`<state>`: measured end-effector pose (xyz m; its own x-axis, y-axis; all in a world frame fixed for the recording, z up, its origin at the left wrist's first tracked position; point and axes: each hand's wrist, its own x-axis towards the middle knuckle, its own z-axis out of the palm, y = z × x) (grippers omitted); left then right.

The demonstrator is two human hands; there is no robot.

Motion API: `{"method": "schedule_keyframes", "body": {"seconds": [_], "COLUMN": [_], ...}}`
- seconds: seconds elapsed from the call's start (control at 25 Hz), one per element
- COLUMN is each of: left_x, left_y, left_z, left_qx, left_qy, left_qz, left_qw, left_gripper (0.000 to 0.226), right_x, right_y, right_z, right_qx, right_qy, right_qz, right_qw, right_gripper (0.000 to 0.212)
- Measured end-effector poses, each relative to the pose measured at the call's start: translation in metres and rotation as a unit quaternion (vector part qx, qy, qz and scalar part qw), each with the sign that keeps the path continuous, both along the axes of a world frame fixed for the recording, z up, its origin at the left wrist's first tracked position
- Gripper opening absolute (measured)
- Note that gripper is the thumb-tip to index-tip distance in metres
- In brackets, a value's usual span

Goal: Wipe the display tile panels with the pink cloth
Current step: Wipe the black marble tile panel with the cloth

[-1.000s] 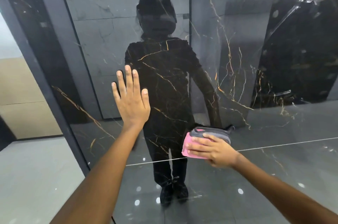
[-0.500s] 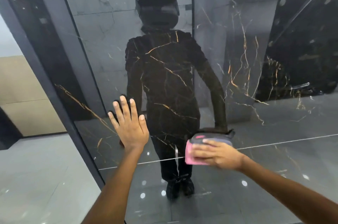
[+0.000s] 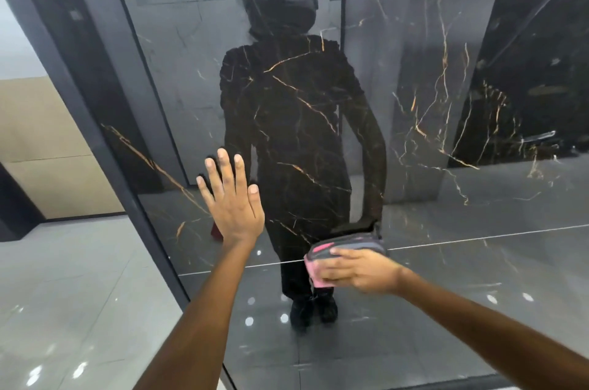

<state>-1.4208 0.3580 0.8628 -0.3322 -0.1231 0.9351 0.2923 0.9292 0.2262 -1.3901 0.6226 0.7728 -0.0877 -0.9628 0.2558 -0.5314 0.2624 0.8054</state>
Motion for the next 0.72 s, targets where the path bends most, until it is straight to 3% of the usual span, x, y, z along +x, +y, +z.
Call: {"method": "schedule_keyframes", "body": {"seconds": [0.08, 0.12, 0.2, 0.24, 0.28, 0.36, 0.4, 0.48, 0.6, 0.64, 0.72], "left_x": [-0.001, -0.002, -0.003, -0.002, -0.001, 0.011, 0.019, 0.036, 0.039, 0.033, 0.021], "left_y": [-0.001, 0.0, 0.0, 0.0, 0.0, 0.007, 0.015, 0.038, 0.082, 0.097, 0.124], "left_z": [0.001, 0.001, 0.0, 0.002, 0.004, 0.009, 0.009, 0.006, 0.009, 0.012, 0.016], "left_qx": [0.003, -0.001, -0.014, -0.015, -0.001, 0.068, 0.095, 0.083, -0.029, -0.047, -0.055], "left_qy": [-0.003, -0.002, -0.008, -0.013, -0.021, -0.049, -0.06, -0.057, -0.047, -0.048, -0.052], "left_qz": [0.004, 0.004, 0.015, 0.019, 0.015, -0.017, -0.041, -0.1, -0.162, -0.163, -0.119], "left_qw": [1.0, 1.0, 1.0, 1.0, 1.0, 0.996, 0.993, 0.99, 0.985, 0.984, 0.99], "left_gripper": [0.055, 0.055, 0.055, 0.055, 0.055, 0.054, 0.053, 0.055, 0.058, 0.057, 0.062], "right_x": [-0.004, -0.006, -0.014, -0.015, -0.015, -0.007, 0.001, 0.007, -0.001, -0.002, -0.009], "right_y": [0.028, 0.033, 0.014, -0.006, -0.024, -0.032, -0.015, 0.033, 0.089, 0.1, 0.108], "right_z": [0.056, 0.092, 0.136, 0.135, 0.116, 0.034, 0.003, -0.002, 0.1, 0.147, 0.198], "right_qx": [-0.116, -0.218, -0.435, -0.468, -0.413, -0.118, 0.005, 0.054, -0.127, -0.217, -0.423], "right_qy": [0.018, 0.024, 0.009, 0.014, 0.024, 0.013, 0.012, -0.002, 0.047, 0.057, 0.057], "right_qz": [-0.01, -0.034, -0.063, -0.073, -0.075, -0.049, -0.053, -0.054, -0.039, -0.058, -0.066], "right_qw": [0.993, 0.975, 0.898, 0.88, 0.907, 0.992, 0.998, 0.997, 0.99, 0.973, 0.902], "right_gripper": [0.04, 0.039, 0.043, 0.048, 0.053, 0.061, 0.065, 0.07, 0.059, 0.054, 0.051]}}
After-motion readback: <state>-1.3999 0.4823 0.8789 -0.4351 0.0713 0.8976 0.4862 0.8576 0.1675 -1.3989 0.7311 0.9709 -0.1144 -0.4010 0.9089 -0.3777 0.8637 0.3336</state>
